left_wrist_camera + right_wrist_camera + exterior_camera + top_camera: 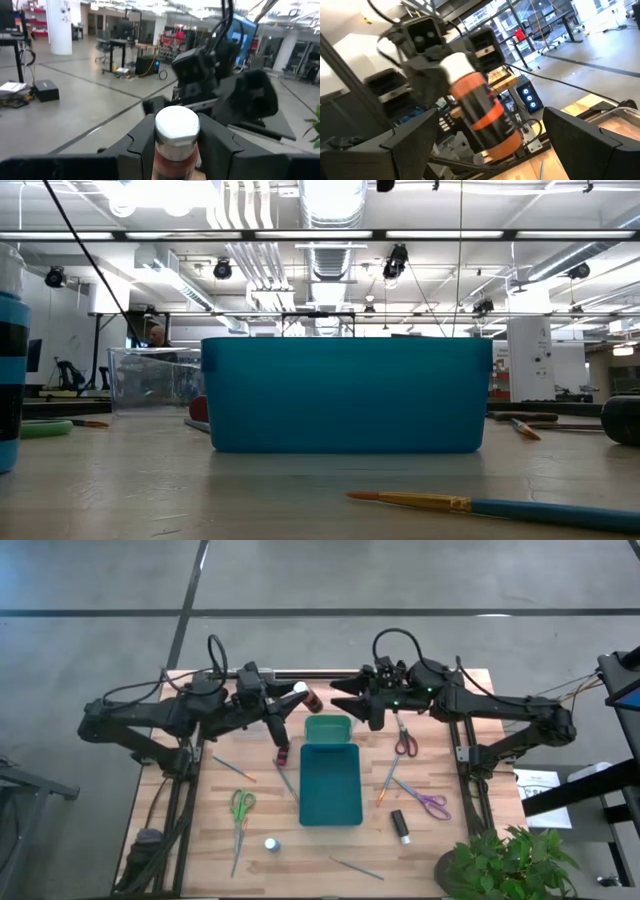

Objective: Pick & Place Paint Supplies
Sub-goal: Put the orange paint bottle into the green bin, then put the red paint bottle into the green bin

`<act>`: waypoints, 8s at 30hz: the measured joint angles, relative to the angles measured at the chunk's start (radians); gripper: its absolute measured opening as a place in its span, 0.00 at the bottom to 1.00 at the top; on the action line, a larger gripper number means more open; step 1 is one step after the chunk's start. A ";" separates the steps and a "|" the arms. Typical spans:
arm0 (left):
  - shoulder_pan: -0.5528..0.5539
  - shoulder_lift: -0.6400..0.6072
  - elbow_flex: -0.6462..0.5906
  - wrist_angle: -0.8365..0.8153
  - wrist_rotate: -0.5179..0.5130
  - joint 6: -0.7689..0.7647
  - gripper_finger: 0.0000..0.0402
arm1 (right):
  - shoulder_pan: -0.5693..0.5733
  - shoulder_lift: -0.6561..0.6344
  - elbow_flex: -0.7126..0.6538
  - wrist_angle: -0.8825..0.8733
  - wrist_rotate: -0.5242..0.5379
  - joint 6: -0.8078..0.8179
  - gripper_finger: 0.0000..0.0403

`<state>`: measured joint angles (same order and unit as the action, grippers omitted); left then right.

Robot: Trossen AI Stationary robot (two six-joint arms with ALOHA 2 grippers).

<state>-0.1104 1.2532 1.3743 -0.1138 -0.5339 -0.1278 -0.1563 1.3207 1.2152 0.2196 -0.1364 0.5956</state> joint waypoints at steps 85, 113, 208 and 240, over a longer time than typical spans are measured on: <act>0.219 0.459 -0.662 0.723 -0.043 -0.108 0.29 | 0.021 -0.207 0.037 -0.071 0.007 0.056 0.88; 0.215 0.599 -0.660 0.854 -0.072 -0.111 0.33 | 0.021 -0.207 0.035 -0.066 0.008 0.064 0.88; -0.465 0.036 -0.361 -0.698 0.026 -1.085 0.60 | 0.112 -0.207 0.034 0.074 0.004 -0.021 0.88; -0.331 0.557 -0.519 -0.626 -0.469 -1.630 0.60 | 0.121 -0.213 0.035 0.015 -0.015 0.109 0.88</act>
<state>-0.4416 1.8103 0.8557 -0.7400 -1.0026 -1.7581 -0.0349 1.1080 1.2499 0.2350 -0.1513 0.7048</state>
